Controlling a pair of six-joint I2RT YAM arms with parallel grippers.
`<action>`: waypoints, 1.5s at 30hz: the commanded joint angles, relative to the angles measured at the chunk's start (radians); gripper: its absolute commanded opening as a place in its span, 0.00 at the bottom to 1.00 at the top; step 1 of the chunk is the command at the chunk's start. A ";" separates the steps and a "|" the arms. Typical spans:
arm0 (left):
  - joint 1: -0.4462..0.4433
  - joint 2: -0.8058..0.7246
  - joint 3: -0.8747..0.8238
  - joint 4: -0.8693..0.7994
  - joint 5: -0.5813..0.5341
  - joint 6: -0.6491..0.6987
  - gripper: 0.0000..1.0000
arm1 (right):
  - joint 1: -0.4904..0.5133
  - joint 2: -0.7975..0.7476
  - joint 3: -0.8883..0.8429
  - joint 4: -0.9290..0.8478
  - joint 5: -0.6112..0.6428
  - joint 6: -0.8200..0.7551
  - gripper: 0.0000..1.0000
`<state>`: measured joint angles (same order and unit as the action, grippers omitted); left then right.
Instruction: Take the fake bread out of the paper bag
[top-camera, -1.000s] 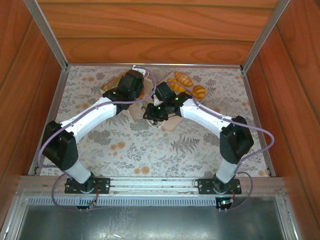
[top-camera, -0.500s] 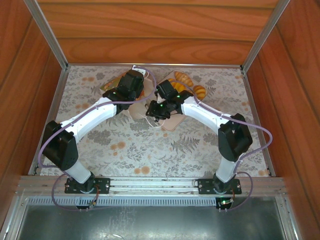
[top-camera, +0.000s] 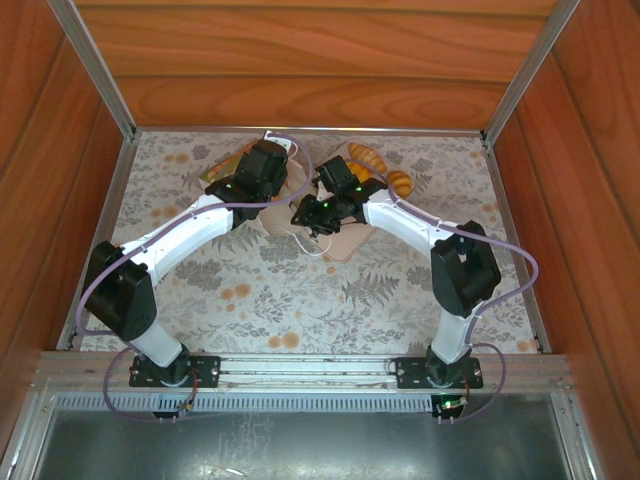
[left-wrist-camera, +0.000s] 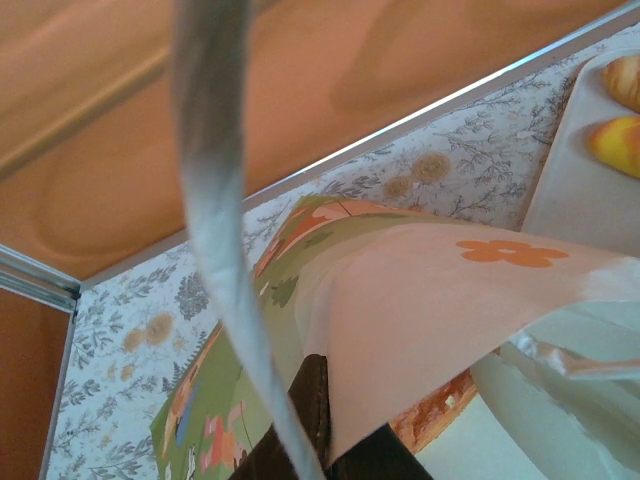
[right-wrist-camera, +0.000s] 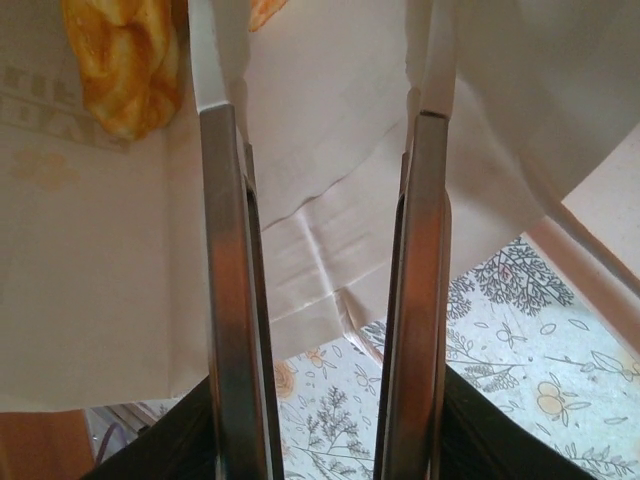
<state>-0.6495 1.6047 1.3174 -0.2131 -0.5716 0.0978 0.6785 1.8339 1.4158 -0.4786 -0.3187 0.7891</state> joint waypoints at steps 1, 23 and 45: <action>-0.006 -0.011 -0.004 -0.014 -0.004 -0.005 0.00 | -0.014 0.021 0.030 0.050 -0.053 0.023 0.47; -0.006 0.001 -0.006 -0.011 0.022 0.000 0.00 | -0.043 0.126 0.098 0.111 -0.187 0.026 0.47; -0.007 0.012 -0.001 -0.010 0.032 -0.003 0.00 | -0.046 0.041 -0.013 0.377 -0.375 -0.005 0.43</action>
<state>-0.6495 1.6047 1.3132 -0.2325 -0.5537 0.0982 0.6277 1.9385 1.4155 -0.1970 -0.6098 0.8032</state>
